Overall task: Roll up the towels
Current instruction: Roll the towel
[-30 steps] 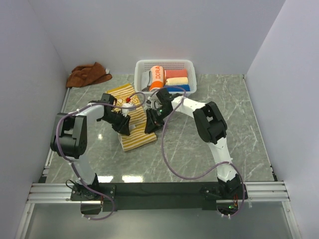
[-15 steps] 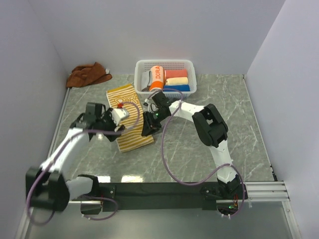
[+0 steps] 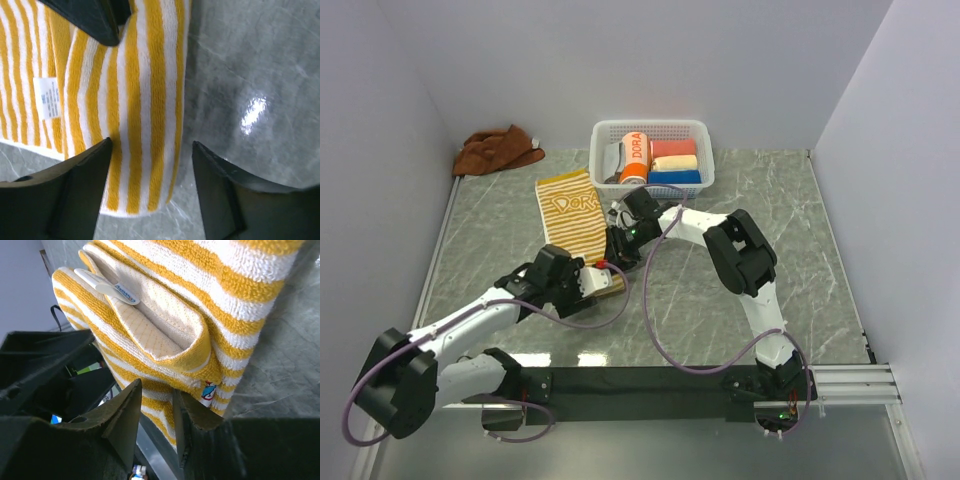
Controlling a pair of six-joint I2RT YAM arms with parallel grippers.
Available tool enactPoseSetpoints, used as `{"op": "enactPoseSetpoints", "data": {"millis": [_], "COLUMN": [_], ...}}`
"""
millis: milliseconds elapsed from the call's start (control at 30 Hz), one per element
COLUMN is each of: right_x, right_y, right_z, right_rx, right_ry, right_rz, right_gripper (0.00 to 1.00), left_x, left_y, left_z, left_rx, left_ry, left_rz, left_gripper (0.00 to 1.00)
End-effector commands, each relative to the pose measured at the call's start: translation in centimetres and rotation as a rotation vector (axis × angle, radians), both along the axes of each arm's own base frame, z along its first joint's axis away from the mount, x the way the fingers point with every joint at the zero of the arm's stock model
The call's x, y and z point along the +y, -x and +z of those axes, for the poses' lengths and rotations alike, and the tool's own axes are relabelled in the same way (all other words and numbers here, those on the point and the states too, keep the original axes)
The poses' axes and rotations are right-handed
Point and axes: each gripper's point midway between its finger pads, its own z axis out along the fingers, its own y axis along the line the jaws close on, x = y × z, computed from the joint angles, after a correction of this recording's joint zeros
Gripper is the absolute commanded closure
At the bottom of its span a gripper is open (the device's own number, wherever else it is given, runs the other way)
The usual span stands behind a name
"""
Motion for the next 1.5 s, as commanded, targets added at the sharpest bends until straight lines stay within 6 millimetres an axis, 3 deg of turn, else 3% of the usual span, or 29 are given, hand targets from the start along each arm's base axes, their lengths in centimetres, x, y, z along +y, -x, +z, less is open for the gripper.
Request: {"op": "enactPoseSetpoints", "data": {"millis": [0, 100, 200, 233, 367, 400, 467, 500, 533, 567, 600, 667, 700, 733, 800, 933, 1033, 1067, 1167, 1300, 1400, 1433, 1467], "right_x": [-1.0, -0.7, -0.7, -1.0, -1.8, -2.3, -3.3, -3.9, -5.5, -6.2, -7.2, -9.9, -10.7, -12.2, -14.0, -16.0, -15.2, -13.6, -11.3, -6.0, -3.2, -1.9, -1.2], "right_y": [1.3, 1.4, 1.6, 1.8, 0.5, -0.5, -1.8, -2.4, -3.7, -4.1, -4.6, -5.3, -5.2, -5.0, -4.2, -2.7, -0.9, 0.3, 1.3, 2.6, 2.5, 3.4, 3.3], "right_z": [-3.8, -3.3, -2.6, -2.7, -0.7, 0.8, 2.4, 4.5, 4.8, 5.4, 7.3, 7.3, 8.8, 8.2, 9.0, 11.4, 12.8, 13.1, 13.4, 12.8, 12.2, 12.1, 11.2], "right_rx": [0.03, 0.032, 0.039, 0.055, 0.028, -0.006, -0.074, -0.14, -0.214, -0.257, -0.316, -0.395, -0.456, -0.505, -0.637, -0.896, -1.091, -1.139, -1.269, -1.438, -1.572, -1.607, -1.626], "right_ry": [0.116, 0.099, 0.066, 0.065, 0.009, -0.018, -0.039, -0.057, -0.041, -0.039, -0.048, -0.011, -0.009, 0.016, 0.048, 0.057, 0.056, 0.036, 0.024, -0.008, -0.021, -0.042, -0.034], "right_rz": [-0.014, -0.005, -0.007, -0.013, -0.029, -0.047, -0.06, -0.064, -0.079, -0.082, -0.092, -0.097, -0.094, -0.074, -0.045, 0.002, 0.127, 0.192, 0.328, 0.559, 0.656, 0.698, 0.726], "right_gripper": [0.61, 0.62, 0.63, 0.63, 0.59, 0.57, 0.53, 0.5, 0.48, 0.47, 0.43, 0.41, 0.41, 0.41, 0.41, 0.4, 0.4, 0.4, 0.39, 0.39, 0.35, 0.35, 0.34], "left_x": [-1.2, -0.4, 0.6, 0.7, 1.2, 0.9, 1.5, 1.5, 1.0, 1.6, 1.6, 1.5, 1.4, 1.2, 1.1, 1.1, 1.2, 1.4, 1.6, 2.1, 2.6, 2.6, 2.6], "left_y": [-1.1, -1.1, 0.0, 0.1, 1.6, 2.0, 2.7, 2.8, 2.7, 3.5, 3.8, 3.7, 3.5, 2.8, 2.8, 0.8, -0.2, -0.3, -0.9, -0.5, -0.1, -0.1, -0.2], "left_z": [0.1, -2.2, -4.4, -4.6, -4.4, -4.2, -3.7, -3.5, -3.0, -2.8, -2.7, -2.3, -2.2, -2.3, -2.0, -2.7, -3.5, -3.8, -4.3, -5.0, -5.7, -5.9, -6.0], "left_rx": [-0.051, 0.012, 0.118, 0.145, 0.288, 0.321, 0.413, 0.436, 0.48, 0.549, 0.583, 0.674, 0.699, 0.731, 0.81, 0.926, 0.995, 1.014, 1.049, 1.088, 1.111, 1.114, 1.111], "left_ry": [0.023, -0.044, -0.1, -0.104, -0.078, -0.056, -0.038, -0.028, 0.007, 0.011, 0.022, 0.063, 0.073, 0.083, 0.121, 0.166, 0.16, 0.156, 0.133, 0.096, 0.07, 0.065, 0.064], "left_rz": [-0.026, 0.005, -0.007, -0.01, -0.054, -0.08, -0.078, -0.097, -0.109, -0.096, -0.109, -0.086, -0.086, -0.076, -0.059, -0.006, 0.018, 0.029, 0.04, 0.068, 0.098, 0.106, 0.117], "left_gripper": [0.31, 0.38, 0.51, 0.59, 0.8, 0.88, 0.93, 0.95, 0.98, 0.99, 0.99, 0.99, 0.99, 1.0, 0.99, 0.99, 0.99, 0.99, 0.98, 0.98, 0.98, 0.98, 0.98]}}
